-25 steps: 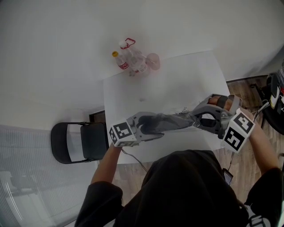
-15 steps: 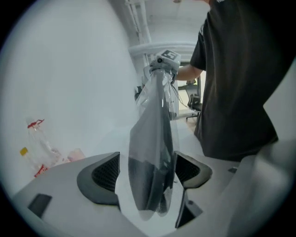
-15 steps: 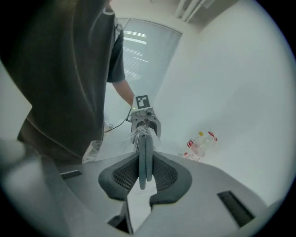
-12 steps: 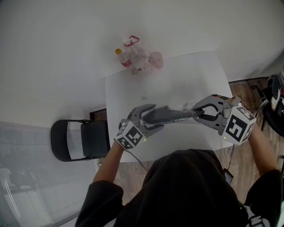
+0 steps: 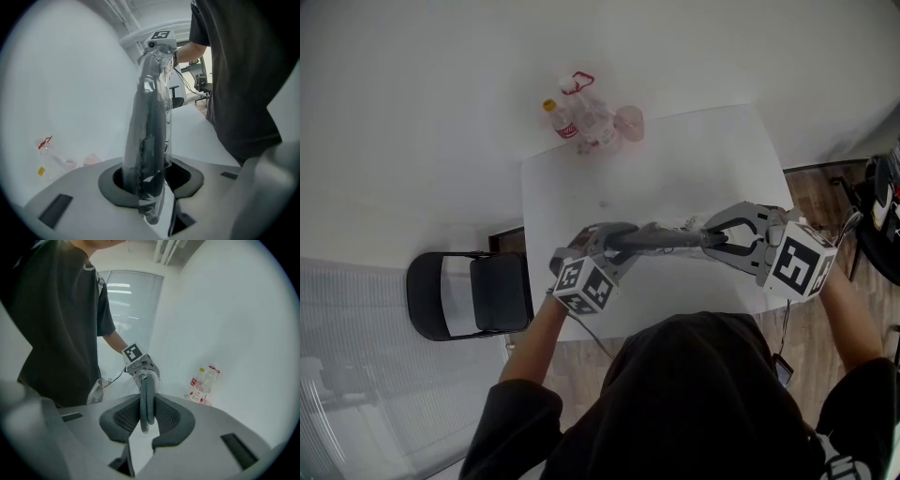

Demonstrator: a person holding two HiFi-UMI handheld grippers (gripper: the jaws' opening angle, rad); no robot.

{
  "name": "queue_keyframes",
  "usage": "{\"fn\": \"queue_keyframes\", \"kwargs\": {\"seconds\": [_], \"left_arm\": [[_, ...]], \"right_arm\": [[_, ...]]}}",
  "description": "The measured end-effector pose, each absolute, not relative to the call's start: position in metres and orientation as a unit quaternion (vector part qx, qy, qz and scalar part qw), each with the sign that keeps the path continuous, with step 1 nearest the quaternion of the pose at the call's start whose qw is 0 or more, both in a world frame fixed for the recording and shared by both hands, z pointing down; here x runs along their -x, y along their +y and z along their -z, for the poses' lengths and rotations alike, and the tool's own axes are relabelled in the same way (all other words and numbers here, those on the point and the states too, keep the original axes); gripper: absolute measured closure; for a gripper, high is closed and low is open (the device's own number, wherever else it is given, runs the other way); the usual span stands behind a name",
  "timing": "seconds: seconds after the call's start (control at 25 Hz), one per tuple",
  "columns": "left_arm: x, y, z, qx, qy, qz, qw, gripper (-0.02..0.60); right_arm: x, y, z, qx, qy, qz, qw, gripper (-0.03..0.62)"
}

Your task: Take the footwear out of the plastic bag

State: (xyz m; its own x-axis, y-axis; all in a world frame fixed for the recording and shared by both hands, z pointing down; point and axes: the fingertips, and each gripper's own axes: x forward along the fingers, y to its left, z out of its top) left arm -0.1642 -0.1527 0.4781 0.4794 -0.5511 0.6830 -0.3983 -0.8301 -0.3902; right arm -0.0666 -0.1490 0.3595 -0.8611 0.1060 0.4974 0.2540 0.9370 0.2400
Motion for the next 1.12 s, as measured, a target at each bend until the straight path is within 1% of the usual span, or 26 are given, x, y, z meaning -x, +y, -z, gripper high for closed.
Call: {"fn": "queue_keyframes", "kwargs": {"seconds": [0.36,0.52,0.56,0.76,1.12], "left_arm": [[0.153,-0.149,-0.479,0.864,0.262,0.426,0.054,0.448],[0.151,-0.152,-0.484,0.864,0.256,0.431,0.055,0.448],[0.152,-0.152,-0.485,0.863,0.258,0.432,0.054,0.448],[0.150,-0.153,-0.487,0.864,0.260,0.427,0.055,0.431],[0.155,-0.153,-0.491,0.860,0.261,0.437,0.044,0.434]], "right_arm": [[0.072,-0.144,-0.373,0.093,-0.921,0.232,0.297,0.494],[0.076,-0.141,-0.384,0.109,-0.899,0.276,0.322,0.494],[0.076,-0.142,-0.386,0.106,-0.897,0.283,0.323,0.504],[0.076,-0.144,-0.383,0.100,-0.906,0.269,0.312,0.519],[0.068,-0.148,-0.380,0.096,-0.908,0.259,0.314,0.519]]}}
